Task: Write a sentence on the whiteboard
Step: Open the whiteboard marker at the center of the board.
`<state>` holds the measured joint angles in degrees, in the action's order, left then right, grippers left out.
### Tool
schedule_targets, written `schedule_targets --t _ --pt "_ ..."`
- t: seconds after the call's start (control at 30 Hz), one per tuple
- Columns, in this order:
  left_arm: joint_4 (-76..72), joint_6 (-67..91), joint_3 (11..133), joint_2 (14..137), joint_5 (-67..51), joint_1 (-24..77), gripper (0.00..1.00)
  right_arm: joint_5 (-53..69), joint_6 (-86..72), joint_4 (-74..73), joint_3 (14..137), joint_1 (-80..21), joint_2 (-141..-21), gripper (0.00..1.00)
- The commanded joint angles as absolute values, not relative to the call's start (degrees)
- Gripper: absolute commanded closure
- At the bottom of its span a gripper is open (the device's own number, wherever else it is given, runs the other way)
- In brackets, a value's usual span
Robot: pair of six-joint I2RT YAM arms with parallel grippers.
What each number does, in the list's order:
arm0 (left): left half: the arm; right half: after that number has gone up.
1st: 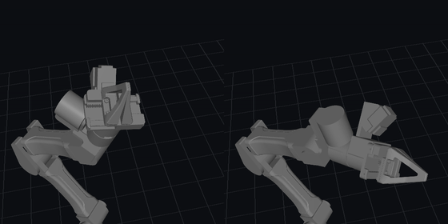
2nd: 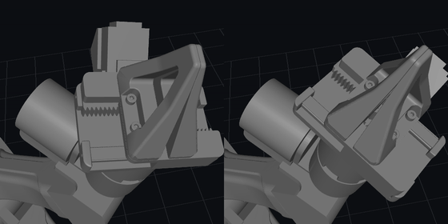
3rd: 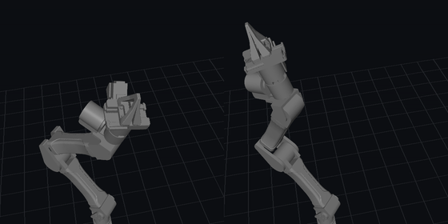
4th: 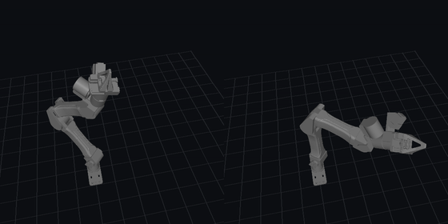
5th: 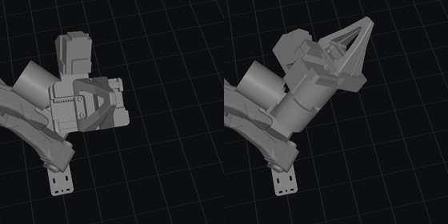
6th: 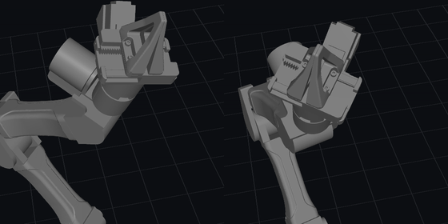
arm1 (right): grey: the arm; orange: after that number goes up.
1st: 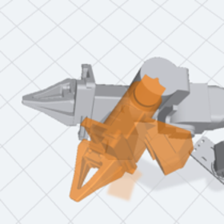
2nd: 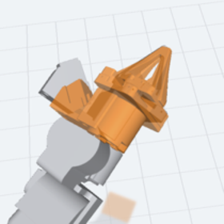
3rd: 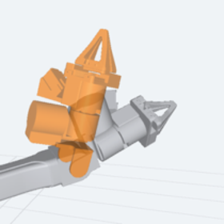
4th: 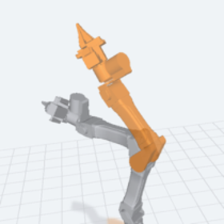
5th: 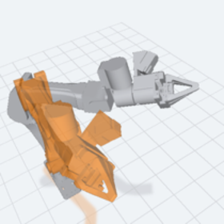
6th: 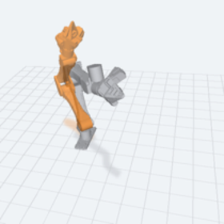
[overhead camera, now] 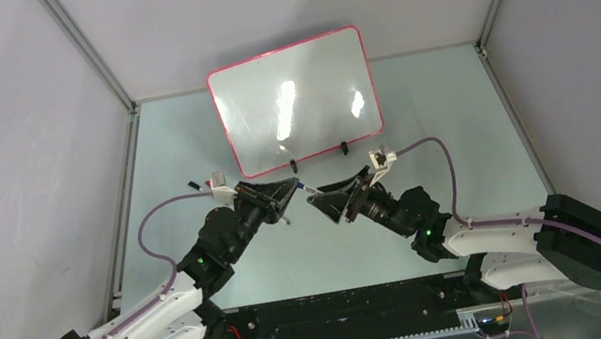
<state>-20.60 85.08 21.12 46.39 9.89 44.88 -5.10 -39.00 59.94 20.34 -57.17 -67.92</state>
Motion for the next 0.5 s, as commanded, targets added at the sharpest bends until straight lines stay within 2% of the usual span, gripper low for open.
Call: schedule_targets --t 0.0,0.3,0.47 --pt "-23.2 84.67 24.08 46.1 10.03 45.25 1.0 -5.61 -39.2 63.05 22.42 -57.5 -68.19 0.43" --pt "-21.88 84.2 24.72 45.14 10.5 45.29 1.0 -5.74 -39.11 62.98 22.41 -57.52 -67.99 0.44" --pt "-23.13 84.54 24.73 46.31 10.27 45.65 1.0 -5.36 -39.27 63.75 22.46 -57.56 -68.44 0.49"
